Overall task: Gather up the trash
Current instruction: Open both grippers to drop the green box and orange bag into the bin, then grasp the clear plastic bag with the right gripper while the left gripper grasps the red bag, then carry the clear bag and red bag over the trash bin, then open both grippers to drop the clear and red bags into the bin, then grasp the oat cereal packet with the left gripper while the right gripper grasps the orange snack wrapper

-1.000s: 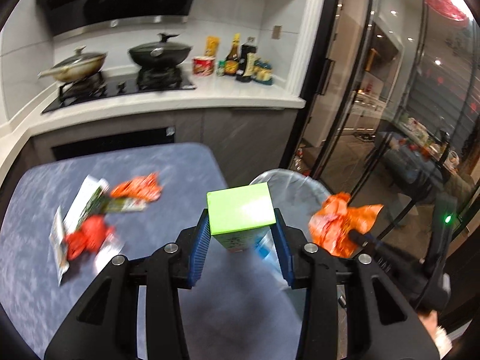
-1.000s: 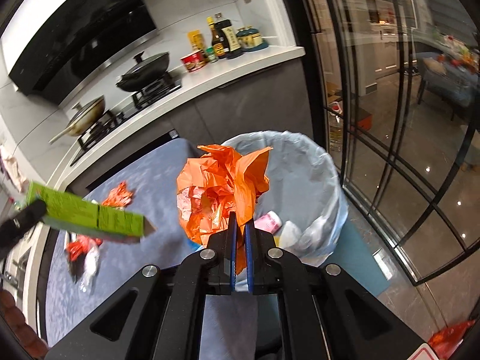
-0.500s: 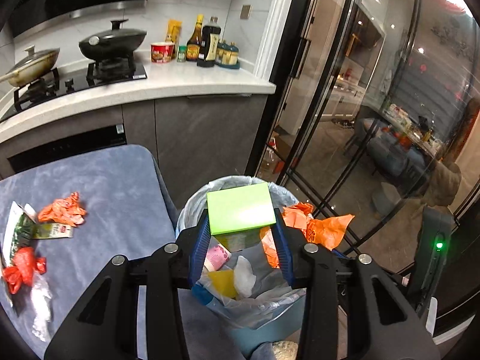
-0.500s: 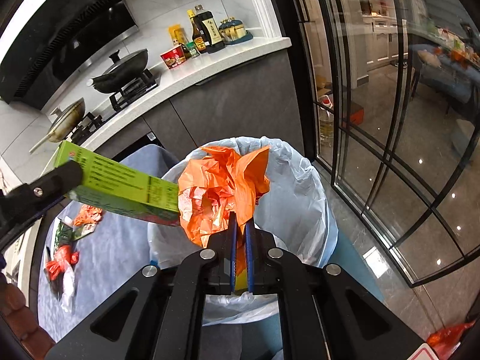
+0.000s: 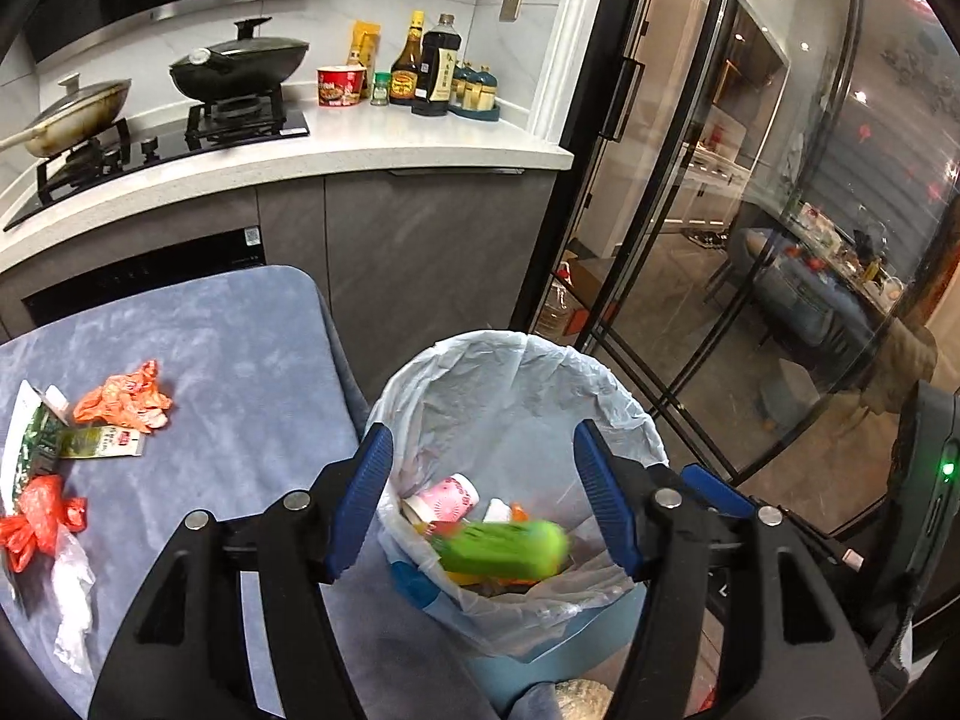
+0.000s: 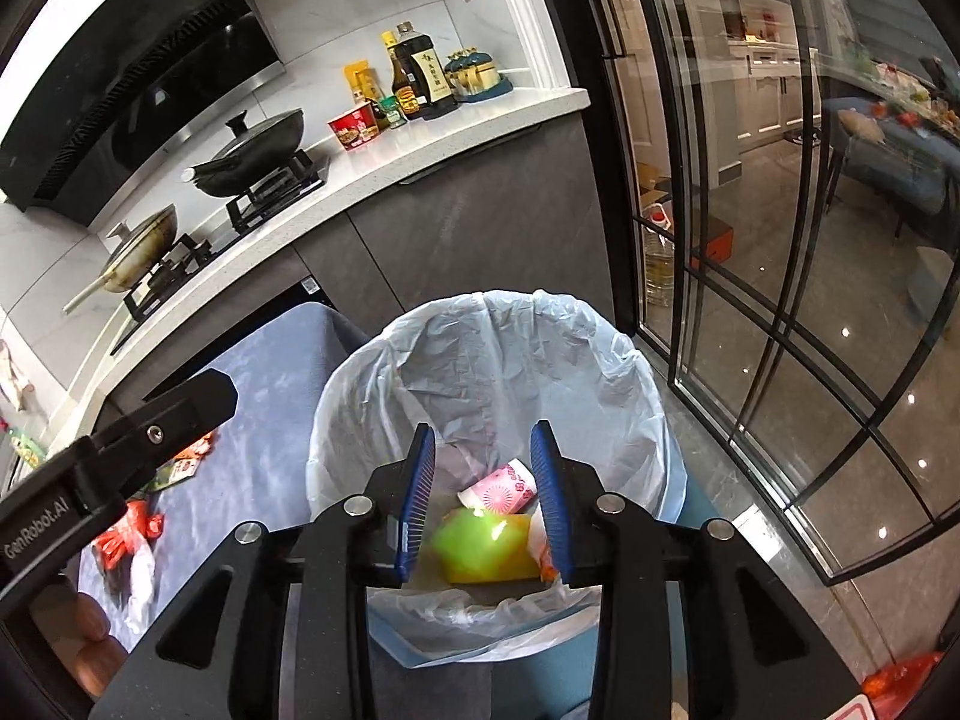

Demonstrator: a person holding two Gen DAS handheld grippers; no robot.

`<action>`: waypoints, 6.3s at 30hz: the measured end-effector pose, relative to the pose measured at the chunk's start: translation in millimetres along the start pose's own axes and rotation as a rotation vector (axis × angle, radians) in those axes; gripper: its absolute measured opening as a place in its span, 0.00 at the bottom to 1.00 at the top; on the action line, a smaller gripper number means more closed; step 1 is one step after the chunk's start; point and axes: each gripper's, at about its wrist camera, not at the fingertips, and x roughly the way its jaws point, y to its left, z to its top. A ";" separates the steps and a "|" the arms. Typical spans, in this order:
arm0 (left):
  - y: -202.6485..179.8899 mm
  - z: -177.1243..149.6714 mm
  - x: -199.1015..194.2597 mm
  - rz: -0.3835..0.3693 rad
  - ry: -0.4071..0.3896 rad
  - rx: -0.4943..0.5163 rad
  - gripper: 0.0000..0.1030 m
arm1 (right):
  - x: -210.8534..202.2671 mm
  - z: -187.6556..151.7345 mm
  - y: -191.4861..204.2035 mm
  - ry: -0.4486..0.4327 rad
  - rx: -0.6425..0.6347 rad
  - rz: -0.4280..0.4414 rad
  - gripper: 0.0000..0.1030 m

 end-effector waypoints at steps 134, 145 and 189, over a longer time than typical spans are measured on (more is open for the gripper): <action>71.5 -16.3 -110.4 -0.045 -0.074 -0.141 0.00 | -43.1 -43.9 75.4 0.035 -0.092 0.117 0.04; 3.9 15.0 -31.5 -0.147 -0.028 -0.080 0.00 | -10.5 -6.4 19.0 0.021 -0.047 0.022 0.09; 135.8 -38.6 -88.1 0.216 -0.080 -0.194 0.79 | -13.7 -42.3 123.3 0.047 -0.178 0.125 0.43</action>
